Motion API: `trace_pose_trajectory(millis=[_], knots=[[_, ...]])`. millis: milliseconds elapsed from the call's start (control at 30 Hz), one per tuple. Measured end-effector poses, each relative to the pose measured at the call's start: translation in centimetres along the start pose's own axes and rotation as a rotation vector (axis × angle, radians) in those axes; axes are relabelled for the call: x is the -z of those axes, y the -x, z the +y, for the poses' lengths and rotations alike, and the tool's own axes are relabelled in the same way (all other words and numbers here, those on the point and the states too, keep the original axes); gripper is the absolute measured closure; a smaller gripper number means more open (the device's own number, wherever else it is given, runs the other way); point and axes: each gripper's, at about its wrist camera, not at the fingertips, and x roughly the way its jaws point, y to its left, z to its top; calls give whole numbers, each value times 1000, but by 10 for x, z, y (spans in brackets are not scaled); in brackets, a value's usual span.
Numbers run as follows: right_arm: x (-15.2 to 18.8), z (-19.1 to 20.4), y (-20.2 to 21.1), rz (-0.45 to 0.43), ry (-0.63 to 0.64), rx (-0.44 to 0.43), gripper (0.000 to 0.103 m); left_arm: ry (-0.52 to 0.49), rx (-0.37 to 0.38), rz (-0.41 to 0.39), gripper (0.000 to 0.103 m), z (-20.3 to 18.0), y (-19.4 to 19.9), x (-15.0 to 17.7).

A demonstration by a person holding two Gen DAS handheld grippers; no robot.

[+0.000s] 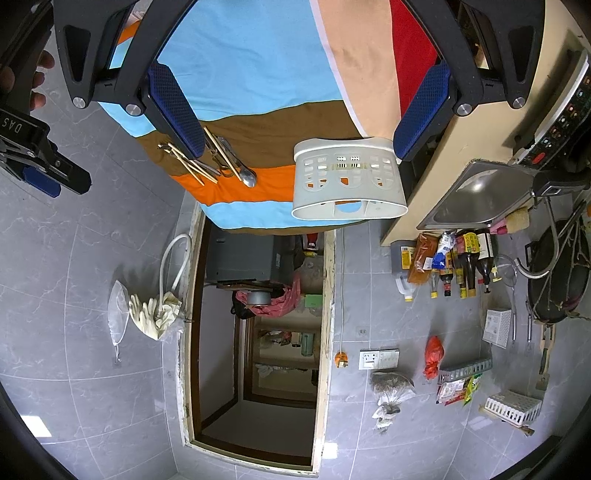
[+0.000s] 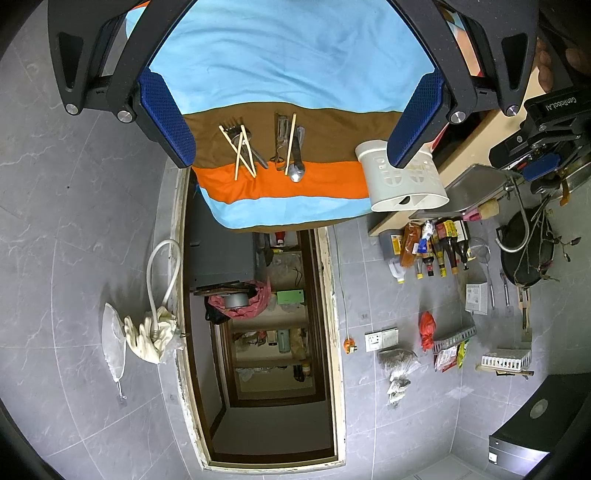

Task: Organize utensils

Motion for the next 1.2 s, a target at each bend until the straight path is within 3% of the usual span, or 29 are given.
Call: trace_pose_trajectory(millis=[1200], knots=[[23,6,-20,23,-8,4,1,5,5,14,0,3,-23,25]])
